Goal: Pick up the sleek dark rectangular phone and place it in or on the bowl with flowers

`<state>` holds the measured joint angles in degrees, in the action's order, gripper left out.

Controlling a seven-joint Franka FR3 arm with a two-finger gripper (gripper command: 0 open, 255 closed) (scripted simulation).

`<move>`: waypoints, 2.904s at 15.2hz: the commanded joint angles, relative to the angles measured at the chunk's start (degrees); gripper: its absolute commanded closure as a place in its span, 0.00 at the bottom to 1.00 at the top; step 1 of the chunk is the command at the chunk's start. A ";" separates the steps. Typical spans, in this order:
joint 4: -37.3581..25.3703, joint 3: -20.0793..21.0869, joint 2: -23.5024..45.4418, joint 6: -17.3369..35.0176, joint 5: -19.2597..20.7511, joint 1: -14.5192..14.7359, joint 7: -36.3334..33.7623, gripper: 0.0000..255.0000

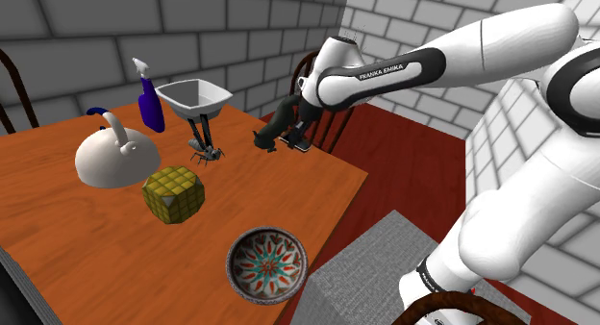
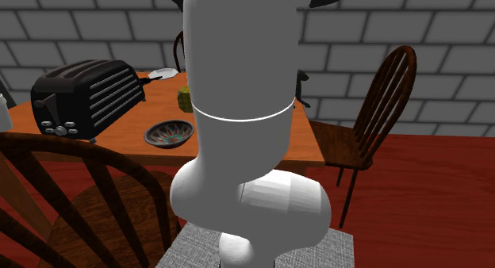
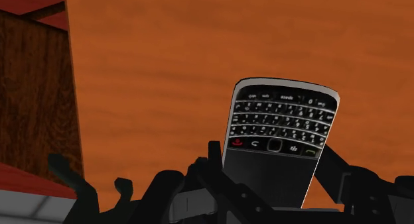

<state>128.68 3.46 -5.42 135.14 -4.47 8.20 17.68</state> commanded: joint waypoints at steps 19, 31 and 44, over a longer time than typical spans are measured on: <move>10.74 12.81 -15.12 -3.42 -1.05 8.23 -20.25 1.00; 9.96 26.02 -17.28 -5.59 -2.78 14.41 -38.30 1.00; 12.96 32.12 -12.32 2.21 -0.88 14.43 -45.39 1.00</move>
<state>141.17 35.29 -18.21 136.43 -5.59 22.75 -27.40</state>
